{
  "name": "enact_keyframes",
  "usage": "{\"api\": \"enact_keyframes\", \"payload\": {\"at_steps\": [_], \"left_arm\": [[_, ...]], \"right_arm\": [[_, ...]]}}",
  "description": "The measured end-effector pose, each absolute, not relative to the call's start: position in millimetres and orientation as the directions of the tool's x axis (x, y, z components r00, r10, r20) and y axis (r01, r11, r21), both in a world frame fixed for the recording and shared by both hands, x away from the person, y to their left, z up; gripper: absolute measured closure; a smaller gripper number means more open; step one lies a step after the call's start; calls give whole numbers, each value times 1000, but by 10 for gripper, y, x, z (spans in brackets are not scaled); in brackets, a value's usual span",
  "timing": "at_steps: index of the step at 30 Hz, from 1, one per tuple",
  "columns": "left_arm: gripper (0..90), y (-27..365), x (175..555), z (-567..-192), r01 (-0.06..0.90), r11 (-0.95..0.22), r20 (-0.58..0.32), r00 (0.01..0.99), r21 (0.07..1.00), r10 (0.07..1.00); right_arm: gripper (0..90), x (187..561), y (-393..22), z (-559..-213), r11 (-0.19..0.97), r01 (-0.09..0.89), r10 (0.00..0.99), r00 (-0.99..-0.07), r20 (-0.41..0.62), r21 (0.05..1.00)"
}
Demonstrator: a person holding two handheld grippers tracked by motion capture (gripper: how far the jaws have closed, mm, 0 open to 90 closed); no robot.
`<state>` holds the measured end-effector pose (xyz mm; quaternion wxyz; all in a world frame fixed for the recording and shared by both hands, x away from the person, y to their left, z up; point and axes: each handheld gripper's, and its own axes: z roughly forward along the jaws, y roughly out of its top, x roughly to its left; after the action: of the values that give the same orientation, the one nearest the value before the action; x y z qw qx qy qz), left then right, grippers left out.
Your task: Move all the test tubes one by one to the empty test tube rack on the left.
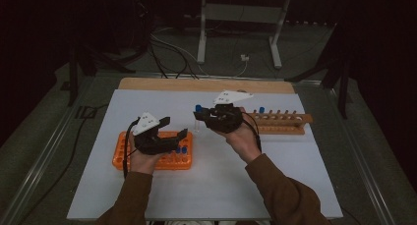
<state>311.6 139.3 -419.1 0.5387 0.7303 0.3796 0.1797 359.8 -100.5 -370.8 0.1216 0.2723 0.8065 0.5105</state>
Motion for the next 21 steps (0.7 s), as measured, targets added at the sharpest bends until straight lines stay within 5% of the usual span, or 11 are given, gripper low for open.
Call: {"api": "enact_keyframes", "payload": {"at_steps": [4,21], "left_arm": [[430,1365,3133,-4193,355,-149,-147,683,923,716],[739,1262,3151,-4154,307,-188,-94,712,933,696]], "right_arm": [[766,3583,-920,-3718,333,319,549,-831,93,887],[767,3516,-740,-3720,330,333,489,-861,141,883]]}}
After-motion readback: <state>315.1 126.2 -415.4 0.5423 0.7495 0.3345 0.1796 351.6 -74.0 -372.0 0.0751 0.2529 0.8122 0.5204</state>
